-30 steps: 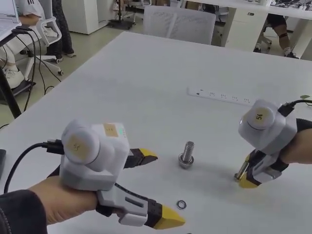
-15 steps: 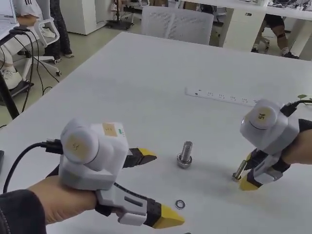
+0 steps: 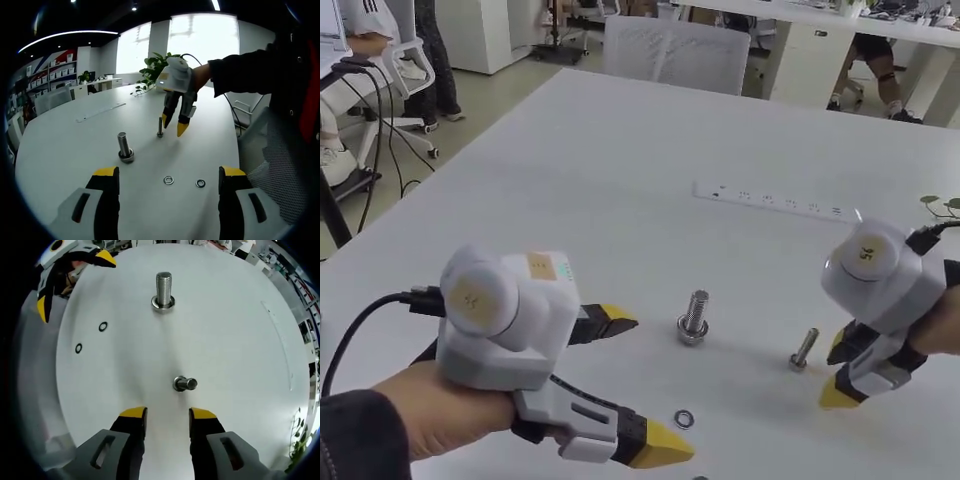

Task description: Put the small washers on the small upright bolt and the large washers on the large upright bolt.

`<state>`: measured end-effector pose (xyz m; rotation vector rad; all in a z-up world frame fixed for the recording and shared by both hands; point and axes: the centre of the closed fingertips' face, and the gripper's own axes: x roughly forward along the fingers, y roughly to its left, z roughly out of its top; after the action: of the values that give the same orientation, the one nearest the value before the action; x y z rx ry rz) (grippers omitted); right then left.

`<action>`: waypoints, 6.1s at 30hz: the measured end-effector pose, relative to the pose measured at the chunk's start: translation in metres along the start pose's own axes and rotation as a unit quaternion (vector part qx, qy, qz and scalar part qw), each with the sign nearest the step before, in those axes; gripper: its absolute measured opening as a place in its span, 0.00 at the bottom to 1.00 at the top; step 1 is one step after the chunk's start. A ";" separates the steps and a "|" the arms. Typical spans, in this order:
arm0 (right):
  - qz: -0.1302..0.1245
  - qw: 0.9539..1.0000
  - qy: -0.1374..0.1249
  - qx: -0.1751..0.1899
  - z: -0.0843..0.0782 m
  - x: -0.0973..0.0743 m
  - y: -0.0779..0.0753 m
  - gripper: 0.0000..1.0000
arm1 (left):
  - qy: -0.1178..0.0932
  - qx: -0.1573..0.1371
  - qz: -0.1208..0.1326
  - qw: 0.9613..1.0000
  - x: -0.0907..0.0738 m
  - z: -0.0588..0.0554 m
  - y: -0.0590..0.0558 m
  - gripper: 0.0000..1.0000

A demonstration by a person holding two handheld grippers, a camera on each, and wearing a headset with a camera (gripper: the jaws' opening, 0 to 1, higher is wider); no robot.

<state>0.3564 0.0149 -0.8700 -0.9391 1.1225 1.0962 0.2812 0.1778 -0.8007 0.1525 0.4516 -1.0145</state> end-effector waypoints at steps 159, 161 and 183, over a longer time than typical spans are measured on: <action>0.040 0.987 -0.008 -0.154 0.100 0.022 0.084 0.13 | -0.014 0.003 0.004 1.000 -0.013 0.000 -0.004 0.80; 0.039 0.988 -0.007 -0.149 0.095 0.020 0.082 0.13 | -0.014 0.004 0.003 1.000 -0.013 0.000 -0.005 0.80; 0.023 0.996 -0.014 -0.080 0.054 -0.003 0.062 0.13 | -0.007 0.011 -0.011 1.000 -0.009 0.002 -0.010 0.80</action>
<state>0.3072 0.0795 -0.8589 -1.0232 1.0503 1.2480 0.2696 0.1793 -0.7946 0.1604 0.4299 -1.0411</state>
